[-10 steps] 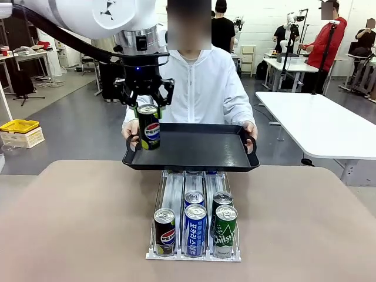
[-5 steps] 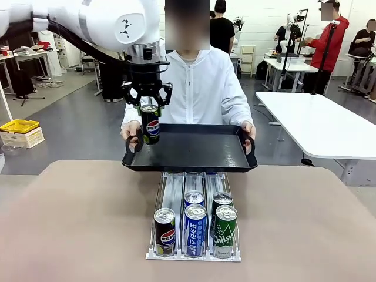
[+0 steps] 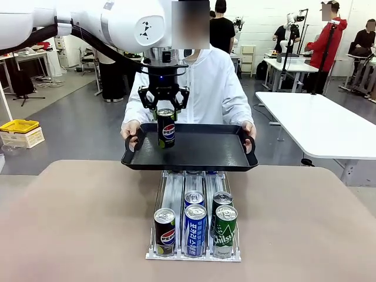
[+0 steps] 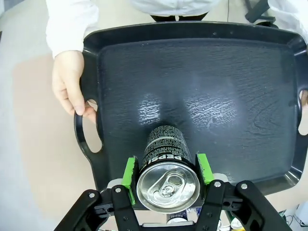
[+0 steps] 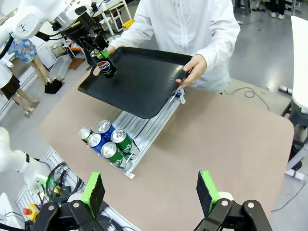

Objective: Retrieve and hand over the desired beverage to the person.
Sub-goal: Place the picked can on the Handle tray extended by the person.

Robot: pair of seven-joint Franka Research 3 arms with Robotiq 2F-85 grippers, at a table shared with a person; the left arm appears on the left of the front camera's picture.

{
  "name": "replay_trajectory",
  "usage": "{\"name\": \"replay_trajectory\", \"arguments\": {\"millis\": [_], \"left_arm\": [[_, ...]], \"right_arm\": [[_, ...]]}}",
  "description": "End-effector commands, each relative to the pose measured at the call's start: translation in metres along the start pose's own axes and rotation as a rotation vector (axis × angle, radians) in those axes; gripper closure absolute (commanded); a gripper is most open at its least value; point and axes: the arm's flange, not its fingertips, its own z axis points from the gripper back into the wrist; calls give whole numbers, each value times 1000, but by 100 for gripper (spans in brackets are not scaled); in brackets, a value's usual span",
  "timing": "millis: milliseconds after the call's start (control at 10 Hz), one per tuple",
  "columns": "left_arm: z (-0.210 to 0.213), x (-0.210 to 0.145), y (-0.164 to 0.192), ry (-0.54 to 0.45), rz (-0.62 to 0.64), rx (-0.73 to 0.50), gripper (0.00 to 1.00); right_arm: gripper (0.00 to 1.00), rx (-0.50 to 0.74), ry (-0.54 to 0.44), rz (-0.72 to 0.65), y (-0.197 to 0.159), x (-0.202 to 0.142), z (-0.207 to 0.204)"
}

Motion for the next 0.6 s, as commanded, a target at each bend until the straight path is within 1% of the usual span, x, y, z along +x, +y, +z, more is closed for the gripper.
{"name": "replay_trajectory", "arguments": {"millis": [0, 300, 500], "left_arm": [[3, 1, 11, -10, 6, 1, 41], [3, 1, 11, -10, 6, 1, 41], [-4, 8, 11, 20, 22, -3, 41]], "right_arm": [[0, 28, -4, 8, -1, 0, -1], [0, 28, -4, 8, -1, 0, -1], [0, 28, -4, 8, -1, 0, -1]]}}
